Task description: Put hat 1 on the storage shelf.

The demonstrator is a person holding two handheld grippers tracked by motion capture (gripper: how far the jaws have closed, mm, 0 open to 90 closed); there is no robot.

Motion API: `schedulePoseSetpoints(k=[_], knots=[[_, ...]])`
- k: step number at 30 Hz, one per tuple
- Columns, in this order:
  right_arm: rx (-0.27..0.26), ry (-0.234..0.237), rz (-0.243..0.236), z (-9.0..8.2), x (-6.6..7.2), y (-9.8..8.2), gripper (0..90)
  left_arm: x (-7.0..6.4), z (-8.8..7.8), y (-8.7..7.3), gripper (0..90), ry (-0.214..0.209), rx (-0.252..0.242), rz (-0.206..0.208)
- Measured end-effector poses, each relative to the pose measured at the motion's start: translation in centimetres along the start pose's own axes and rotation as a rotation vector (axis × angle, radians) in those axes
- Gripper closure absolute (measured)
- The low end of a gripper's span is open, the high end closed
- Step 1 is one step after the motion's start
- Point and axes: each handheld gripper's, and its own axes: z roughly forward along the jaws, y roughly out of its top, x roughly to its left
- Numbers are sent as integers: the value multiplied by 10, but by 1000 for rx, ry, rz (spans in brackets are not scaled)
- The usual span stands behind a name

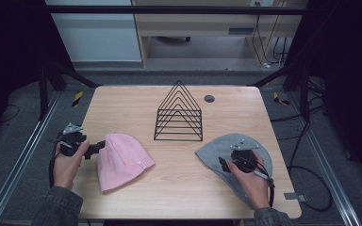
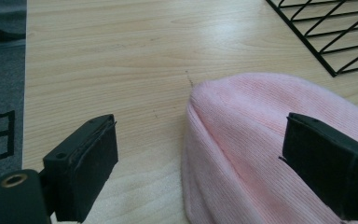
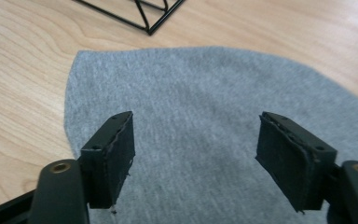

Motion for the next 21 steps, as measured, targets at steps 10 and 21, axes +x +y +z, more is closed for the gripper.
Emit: schedulePoseSetpoints(k=[10, 21], knots=[[14, -12, 29, 1, -4, -3, 294, -3, 8, 3, 112, 47, 27, 36], [20, -5, 53, 2, -6, -1, 335, -2, 8, 12, 243, -5, 20, 44]])
